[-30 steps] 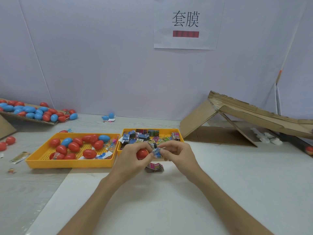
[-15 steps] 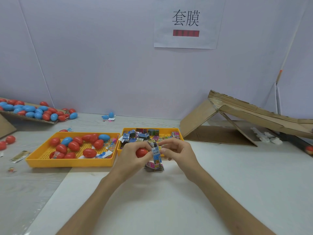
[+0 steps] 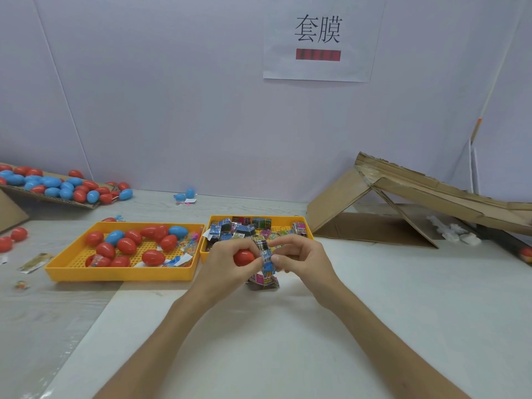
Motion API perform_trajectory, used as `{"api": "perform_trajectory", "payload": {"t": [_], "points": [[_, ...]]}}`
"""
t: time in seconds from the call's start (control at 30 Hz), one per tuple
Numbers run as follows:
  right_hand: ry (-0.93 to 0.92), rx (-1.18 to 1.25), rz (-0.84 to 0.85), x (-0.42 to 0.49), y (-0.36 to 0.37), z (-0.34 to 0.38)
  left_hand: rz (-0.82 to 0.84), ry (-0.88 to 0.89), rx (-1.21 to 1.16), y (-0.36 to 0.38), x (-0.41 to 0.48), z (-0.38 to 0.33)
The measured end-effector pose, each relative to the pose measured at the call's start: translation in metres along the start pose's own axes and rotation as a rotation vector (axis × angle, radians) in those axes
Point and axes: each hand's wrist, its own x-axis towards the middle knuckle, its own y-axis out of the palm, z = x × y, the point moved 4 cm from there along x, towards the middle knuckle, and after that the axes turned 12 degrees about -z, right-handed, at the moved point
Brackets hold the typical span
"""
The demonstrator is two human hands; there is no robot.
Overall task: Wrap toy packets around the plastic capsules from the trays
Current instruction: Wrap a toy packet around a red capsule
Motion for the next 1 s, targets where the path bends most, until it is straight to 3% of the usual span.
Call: {"api": "perform_trajectory", "payload": {"t": [0.47,1.0], "points": [[-0.015,0.026,0.0,-0.0002,0.0016,-0.0006,-0.037,0.111,0.1,0.0006,0.0007,0.0047],[0.065,0.034,0.135,-0.0048,0.0086,-0.0005,-0.049,0.131,0.107,-0.0012,0.0009,0.0046]]}}
